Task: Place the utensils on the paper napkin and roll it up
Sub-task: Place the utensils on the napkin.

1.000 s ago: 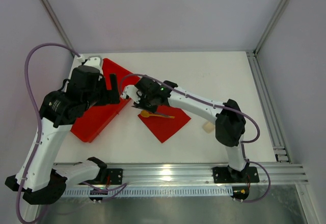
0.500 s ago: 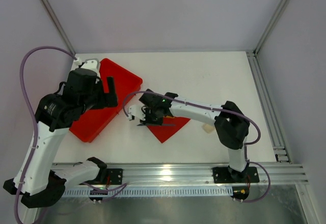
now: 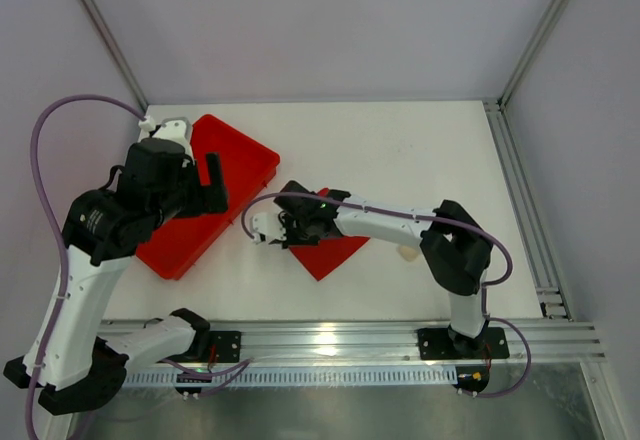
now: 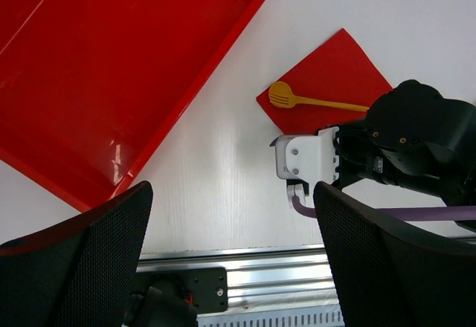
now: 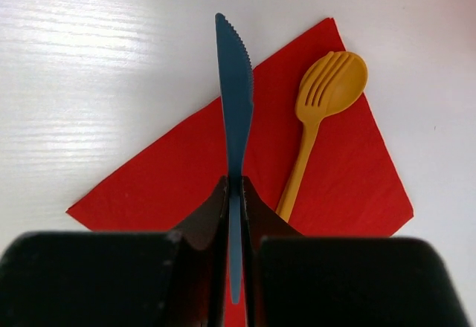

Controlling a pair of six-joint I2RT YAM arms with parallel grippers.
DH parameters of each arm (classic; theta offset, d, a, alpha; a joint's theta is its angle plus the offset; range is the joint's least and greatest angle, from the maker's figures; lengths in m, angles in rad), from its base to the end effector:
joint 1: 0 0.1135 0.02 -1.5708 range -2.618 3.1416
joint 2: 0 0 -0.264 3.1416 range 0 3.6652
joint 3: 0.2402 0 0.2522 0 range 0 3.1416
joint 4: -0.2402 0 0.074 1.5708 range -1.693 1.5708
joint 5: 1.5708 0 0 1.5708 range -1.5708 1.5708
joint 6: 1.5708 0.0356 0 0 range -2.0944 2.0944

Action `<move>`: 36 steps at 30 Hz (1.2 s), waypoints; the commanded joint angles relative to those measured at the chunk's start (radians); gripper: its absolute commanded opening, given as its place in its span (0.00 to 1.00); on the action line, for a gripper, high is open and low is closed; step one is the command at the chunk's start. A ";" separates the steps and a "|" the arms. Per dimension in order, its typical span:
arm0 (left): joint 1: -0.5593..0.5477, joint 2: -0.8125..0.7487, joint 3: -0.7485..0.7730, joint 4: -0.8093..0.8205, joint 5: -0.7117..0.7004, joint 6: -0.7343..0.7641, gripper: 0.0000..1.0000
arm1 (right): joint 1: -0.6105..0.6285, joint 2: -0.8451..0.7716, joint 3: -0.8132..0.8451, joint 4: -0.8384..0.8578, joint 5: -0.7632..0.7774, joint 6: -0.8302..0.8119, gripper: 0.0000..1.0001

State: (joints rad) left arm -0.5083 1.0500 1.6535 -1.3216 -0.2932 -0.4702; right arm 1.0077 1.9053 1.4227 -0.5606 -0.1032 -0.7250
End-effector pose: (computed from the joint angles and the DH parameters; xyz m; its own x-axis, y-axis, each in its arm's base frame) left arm 0.1253 -0.0580 0.4598 -0.6373 -0.1414 -0.7575 -0.0145 0.9850 -0.1717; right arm 0.2139 0.3458 0.2078 0.2309 -0.8699 -0.4359 -0.9561 -0.1199 -0.2672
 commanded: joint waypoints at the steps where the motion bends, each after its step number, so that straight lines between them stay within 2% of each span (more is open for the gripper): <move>1: 0.005 0.001 0.012 -0.014 0.006 -0.005 0.90 | 0.002 0.026 0.022 0.070 0.016 -0.039 0.04; 15: 0.005 0.010 0.034 -0.044 -0.015 -0.007 0.90 | -0.027 0.093 0.045 0.133 0.010 -0.077 0.04; 36: 0.005 0.015 0.045 -0.057 -0.023 0.004 0.90 | -0.043 0.116 0.056 0.120 0.026 -0.044 0.06</move>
State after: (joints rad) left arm -0.5083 1.0695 1.6684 -1.3445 -0.3065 -0.4709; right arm 0.9646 2.0186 1.4456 -0.4618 -0.0906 -0.7818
